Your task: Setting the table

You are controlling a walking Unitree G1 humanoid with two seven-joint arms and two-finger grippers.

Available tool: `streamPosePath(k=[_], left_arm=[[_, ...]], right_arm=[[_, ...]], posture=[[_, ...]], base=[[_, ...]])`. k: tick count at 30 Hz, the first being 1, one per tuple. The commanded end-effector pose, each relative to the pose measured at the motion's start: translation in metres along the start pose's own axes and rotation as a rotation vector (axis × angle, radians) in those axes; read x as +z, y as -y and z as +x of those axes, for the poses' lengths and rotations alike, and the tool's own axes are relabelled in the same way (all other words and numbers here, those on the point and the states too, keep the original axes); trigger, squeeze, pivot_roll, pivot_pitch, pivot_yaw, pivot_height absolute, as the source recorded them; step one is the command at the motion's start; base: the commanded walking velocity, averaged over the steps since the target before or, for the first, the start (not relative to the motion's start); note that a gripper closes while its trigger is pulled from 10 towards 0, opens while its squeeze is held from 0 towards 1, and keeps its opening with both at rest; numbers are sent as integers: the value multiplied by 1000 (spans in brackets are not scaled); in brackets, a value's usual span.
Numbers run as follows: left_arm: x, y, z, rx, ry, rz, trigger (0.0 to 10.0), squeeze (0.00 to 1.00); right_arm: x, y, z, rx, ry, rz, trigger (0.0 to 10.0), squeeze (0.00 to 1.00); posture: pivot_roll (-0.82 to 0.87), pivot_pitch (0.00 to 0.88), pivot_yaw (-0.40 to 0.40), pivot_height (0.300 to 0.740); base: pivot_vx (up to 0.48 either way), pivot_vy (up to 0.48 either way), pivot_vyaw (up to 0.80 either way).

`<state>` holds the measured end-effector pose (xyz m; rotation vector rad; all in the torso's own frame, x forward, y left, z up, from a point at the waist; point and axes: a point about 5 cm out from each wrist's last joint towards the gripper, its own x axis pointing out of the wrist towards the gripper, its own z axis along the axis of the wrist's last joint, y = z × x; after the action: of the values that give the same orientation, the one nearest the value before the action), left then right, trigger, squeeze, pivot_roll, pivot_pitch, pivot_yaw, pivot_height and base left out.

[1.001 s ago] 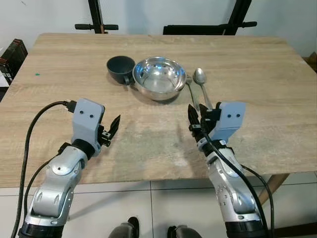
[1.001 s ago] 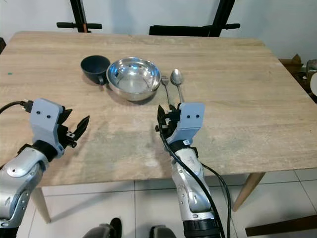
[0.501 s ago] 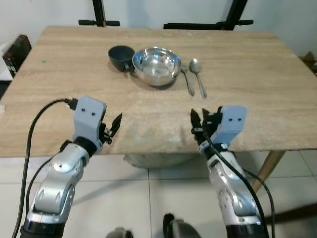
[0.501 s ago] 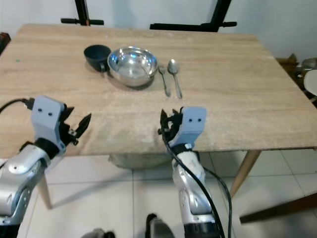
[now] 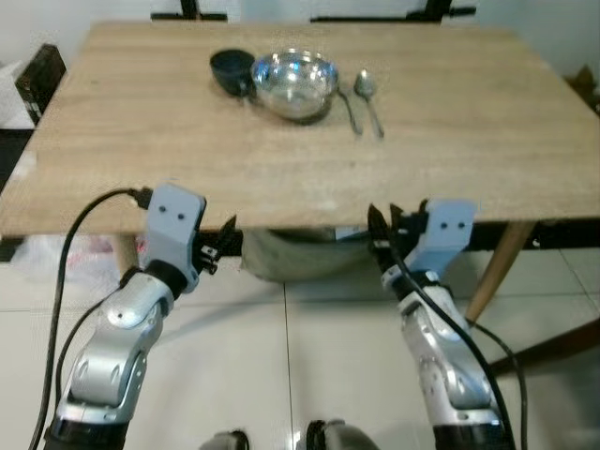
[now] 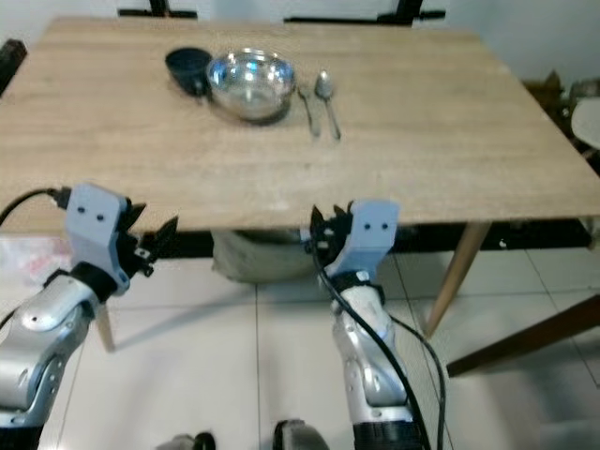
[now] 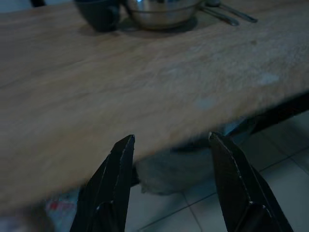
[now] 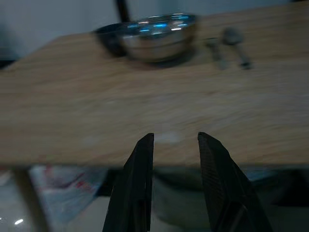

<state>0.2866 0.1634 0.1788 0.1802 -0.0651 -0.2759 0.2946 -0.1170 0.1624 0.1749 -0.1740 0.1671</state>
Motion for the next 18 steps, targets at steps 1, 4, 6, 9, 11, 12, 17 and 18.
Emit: streamPosePath(k=[1,4,6,9,11,12,17,18], left_arm=[[-5,2,-2,-6,-23,-1,10000,0],[-5,2,-2,-7,-23,-1,10000,0],[-5,2,-2,-7,-23,-2,10000,0],[-5,2,-1,-7,-23,-1,10000,0],[-5,2,-1,-8,-22,-1,10000,0],[-5,2,-1,-8,-22,-1,10000,0],[-4,2,-1,-10,-22,1,10000,0],[-4,2,-1,-10,-22,1,10000,0]], right_arm=[[-2,2,-2,-7,-14,-8,10000,0],[-2,2,-2,-7,-15,-8,10000,0],[-2,2,-3,-8,-15,-7,10000,0],[-2,2,-2,-8,-15,-7,10000,0],[-2,2,-2,-9,-15,-8,10000,0],[-2,2,-2,-9,-15,-8,10000,0],[-2,2,-2,-10,-16,-8,10000,0],[-2,2,-2,-10,-16,-8,10000,0]], posture=[[-85,91,48,740],[-85,91,48,740],[-85,92,48,740],[-85,92,49,740],[-85,91,49,740],[-85,91,49,740],[-84,91,50,740],[-84,91,50,740]], base=[[-307,0,0],[-307,0,0],[-304,0,0],[-304,0,0],[-306,0,0],[-304,0,0],[-307,0,0],[-307,0,0]])
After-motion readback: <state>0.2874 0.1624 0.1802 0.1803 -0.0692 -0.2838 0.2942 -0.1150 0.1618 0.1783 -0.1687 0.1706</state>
